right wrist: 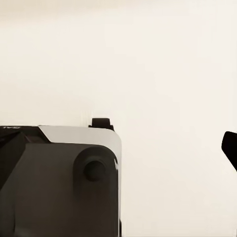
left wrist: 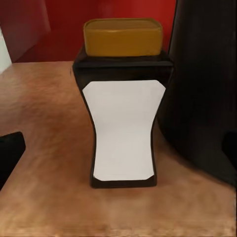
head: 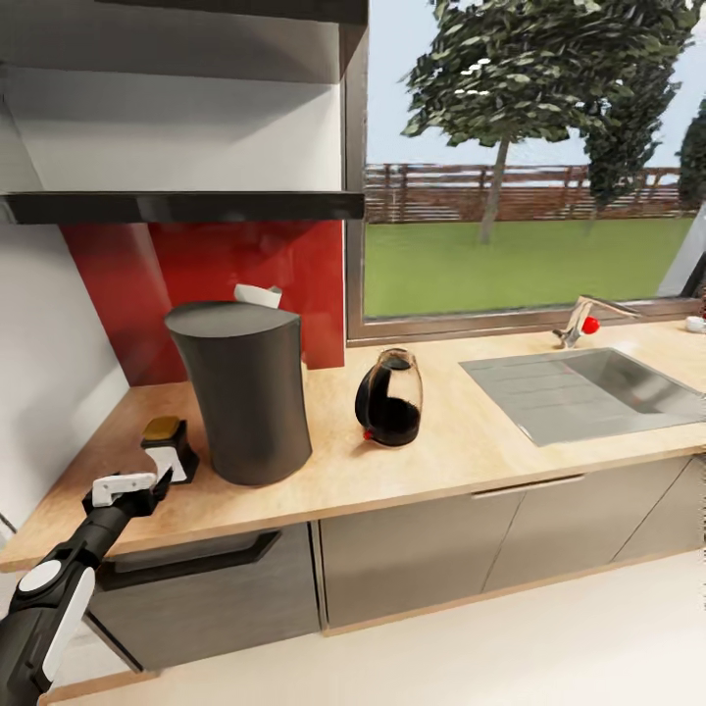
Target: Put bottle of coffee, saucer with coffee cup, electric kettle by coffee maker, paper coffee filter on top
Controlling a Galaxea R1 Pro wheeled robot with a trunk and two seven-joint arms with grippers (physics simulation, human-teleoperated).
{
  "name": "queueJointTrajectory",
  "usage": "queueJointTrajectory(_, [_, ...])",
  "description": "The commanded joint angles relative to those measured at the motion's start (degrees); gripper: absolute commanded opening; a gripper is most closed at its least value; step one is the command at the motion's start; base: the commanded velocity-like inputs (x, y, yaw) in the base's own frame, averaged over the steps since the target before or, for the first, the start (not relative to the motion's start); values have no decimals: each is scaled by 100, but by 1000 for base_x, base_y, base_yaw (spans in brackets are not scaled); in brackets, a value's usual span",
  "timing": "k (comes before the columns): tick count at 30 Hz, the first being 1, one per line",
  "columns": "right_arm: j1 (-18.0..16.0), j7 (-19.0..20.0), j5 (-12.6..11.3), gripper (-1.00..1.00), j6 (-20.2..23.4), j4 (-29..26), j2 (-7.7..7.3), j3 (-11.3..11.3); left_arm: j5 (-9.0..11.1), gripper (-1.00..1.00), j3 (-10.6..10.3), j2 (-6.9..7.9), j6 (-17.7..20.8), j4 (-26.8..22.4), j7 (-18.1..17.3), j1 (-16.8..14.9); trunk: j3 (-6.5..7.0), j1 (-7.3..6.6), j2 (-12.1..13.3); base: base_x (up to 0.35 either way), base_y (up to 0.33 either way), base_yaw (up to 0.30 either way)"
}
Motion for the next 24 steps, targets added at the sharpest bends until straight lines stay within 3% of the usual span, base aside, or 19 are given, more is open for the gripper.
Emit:
queueJointTrajectory(1, [-3,-17,-49,100,-12,-1,-1,47,55,100,8,-1,13,1,-36,-4,-10,-2,-9,-336,0,0])
queueJointTrajectory(7, [-3,-17,-49,100,-12,-1,-1,48,46,100,8,-6,13,98,-26,11,-10,-2,-9,-336,0,0])
queueJointTrajectory(12, [-3,-13,-49,100,-12,-1,-1,48,137,100,5,-69,-68,152,-29,468,-10,-2,-9,-116,0,0])
queueJointTrajectory(13, [-3,-11,-49,100,-14,-1,-1,51,189,100,6,-164,-325,151,-58,663,-10,-2,-9,-19,0,0])
queueJointTrajectory(15, [-3,-10,-49,100,-17,-1,-1,52,216,100,4,-214,-574,138,-73,868,-10,-2,-9,-13,0,0])
queueJointTrajectory(17, [-3,-9,-49,100,-21,-1,-1,53,249,100,-14,-330,-1040,124,-97,1498,-10,-2,-9,-3,0,0])
queueJointTrajectory(24, [-3,-9,-49,100,-35,-1,0,46,230,100,-15,-467,-1123,444,-131,2172,-10,-2,-9,0,0,0])
